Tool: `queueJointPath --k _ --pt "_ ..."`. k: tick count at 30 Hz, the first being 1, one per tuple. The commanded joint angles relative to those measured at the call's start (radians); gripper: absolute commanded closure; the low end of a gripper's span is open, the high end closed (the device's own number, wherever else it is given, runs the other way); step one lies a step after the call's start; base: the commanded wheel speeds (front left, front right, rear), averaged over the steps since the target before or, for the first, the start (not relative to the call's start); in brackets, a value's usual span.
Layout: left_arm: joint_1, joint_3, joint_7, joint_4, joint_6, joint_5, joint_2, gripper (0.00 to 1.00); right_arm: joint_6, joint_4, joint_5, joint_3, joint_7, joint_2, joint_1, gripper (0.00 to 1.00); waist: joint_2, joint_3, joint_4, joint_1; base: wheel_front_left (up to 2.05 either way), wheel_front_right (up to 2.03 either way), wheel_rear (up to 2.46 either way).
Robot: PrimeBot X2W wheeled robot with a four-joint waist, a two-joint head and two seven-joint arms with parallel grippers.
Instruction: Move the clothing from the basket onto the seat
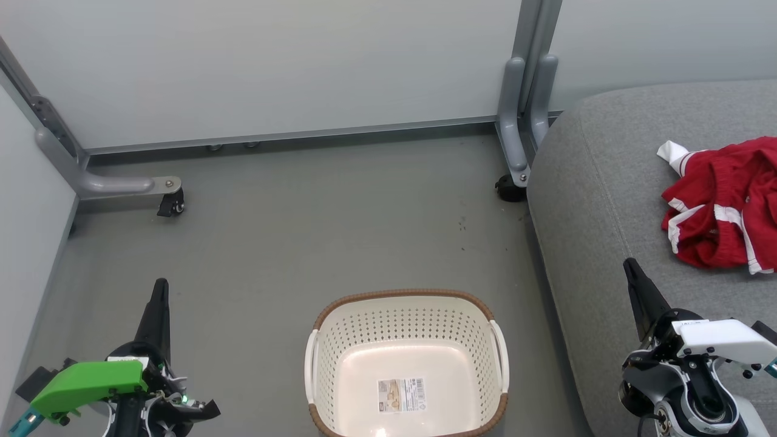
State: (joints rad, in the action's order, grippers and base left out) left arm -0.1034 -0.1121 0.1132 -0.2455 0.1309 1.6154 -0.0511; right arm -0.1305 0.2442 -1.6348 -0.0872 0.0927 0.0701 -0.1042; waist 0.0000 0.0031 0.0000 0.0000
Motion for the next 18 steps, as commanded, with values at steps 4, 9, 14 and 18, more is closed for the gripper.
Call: queueJointPath --k 4,9,14,18 --pt "-0.011 -0.003 0.002 0.000 0.002 -0.002 -0.001 1.00 0.000 0.002 0.004 -0.004 0.003 -0.003 -0.006 1.00 0.0000 0.000 0.000 0.0000 0.00 0.00 0.00" --pt "-0.011 -0.003 0.002 -0.001 0.002 -0.002 -0.001 1.00 0.000 0.002 0.006 -0.006 0.004 -0.004 -0.006 1.00 0.0000 0.000 0.000 0.0000 0.00 0.00 0.00" --pt "-0.011 -0.004 0.003 -0.001 0.002 -0.003 -0.001 1.00 0.000 0.003 0.007 -0.008 0.006 -0.005 -0.007 1.00 0.0000 0.000 0.000 0.0000 0.00 0.00 0.00" --pt "-0.011 -0.004 0.003 0.000 0.002 -0.003 -0.001 1.00 0.000 0.003 0.008 -0.009 0.007 -0.006 -0.007 1.00 0.0000 0.000 0.000 0.0000 0.00 0.00 0.00"
